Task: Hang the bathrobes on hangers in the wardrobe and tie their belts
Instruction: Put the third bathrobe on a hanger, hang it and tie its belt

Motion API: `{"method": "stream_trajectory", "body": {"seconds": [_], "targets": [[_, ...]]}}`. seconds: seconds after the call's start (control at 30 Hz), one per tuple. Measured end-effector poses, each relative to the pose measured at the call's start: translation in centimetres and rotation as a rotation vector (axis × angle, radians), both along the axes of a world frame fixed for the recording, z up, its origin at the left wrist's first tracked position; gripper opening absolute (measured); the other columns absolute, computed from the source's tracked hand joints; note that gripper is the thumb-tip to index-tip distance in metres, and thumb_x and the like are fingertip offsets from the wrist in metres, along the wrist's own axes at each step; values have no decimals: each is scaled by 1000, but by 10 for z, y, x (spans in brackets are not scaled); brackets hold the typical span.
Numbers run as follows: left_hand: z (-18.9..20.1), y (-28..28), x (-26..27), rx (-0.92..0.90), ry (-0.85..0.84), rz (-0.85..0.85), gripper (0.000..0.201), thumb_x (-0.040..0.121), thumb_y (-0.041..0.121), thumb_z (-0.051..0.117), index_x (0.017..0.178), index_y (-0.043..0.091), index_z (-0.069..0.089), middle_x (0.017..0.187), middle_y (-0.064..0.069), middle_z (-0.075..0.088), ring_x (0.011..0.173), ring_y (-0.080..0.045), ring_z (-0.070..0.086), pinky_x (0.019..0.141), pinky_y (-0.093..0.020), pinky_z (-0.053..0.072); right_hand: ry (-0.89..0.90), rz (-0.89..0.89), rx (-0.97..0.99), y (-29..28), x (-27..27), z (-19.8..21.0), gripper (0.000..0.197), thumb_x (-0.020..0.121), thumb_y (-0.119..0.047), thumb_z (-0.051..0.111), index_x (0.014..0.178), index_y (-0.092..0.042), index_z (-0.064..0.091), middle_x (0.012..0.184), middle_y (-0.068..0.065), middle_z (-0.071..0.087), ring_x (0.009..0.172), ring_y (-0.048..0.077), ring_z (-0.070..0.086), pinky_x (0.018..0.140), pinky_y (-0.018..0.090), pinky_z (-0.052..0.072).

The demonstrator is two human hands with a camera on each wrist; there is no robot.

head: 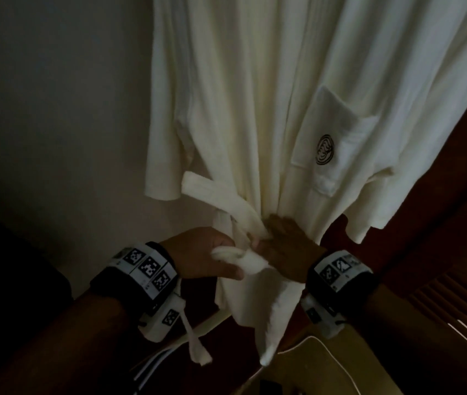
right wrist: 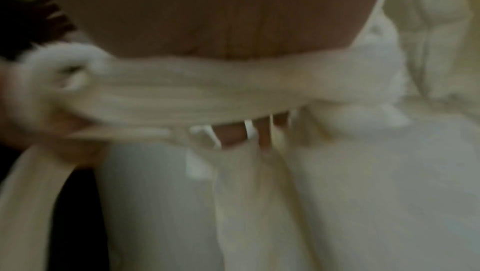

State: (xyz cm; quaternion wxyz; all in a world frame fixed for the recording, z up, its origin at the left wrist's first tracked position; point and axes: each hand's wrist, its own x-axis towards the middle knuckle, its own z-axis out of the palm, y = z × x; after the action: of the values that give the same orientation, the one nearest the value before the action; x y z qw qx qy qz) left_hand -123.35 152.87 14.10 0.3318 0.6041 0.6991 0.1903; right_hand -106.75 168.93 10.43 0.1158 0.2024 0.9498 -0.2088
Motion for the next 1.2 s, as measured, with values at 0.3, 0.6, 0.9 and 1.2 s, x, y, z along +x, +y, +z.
{"method": "stream_trajectory", "body": {"seconds": [0.3,0.6,0.9,1.2], "targets": [[-25,15,3,-24,107,-22,36,81,56,65,75,20,63,71,9,60,74,-12,61,72,-29,47,-51,326,378,-9,24,-27,114,59,-92,8,127,-17,61,145,0,44,145,22,17,116,40,-10],[-12,26,-11,85,-22,140,30,85,43,66,67,20,60,61,9,56,54,3,51,56,-11,38,504,-207,178,-4,30,-42,70,78,-75,46,127,-26,47,138,-1,37,128,17,37,105,33,38],[31,30,10,181,-403,186,19,87,37,65,69,31,67,49,12,54,45,0,47,46,-14,36,473,-453,-385,-23,2,-56,100,67,-82,55,148,-29,30,144,-9,41,130,9,43,109,36,39],[50,51,-10,318,53,127,34,88,53,54,101,21,56,87,5,65,78,-11,61,69,-27,48,825,-405,-704,-2,-18,26,49,101,-28,48,55,-32,64,49,-9,56,45,9,51,52,29,42]]}}
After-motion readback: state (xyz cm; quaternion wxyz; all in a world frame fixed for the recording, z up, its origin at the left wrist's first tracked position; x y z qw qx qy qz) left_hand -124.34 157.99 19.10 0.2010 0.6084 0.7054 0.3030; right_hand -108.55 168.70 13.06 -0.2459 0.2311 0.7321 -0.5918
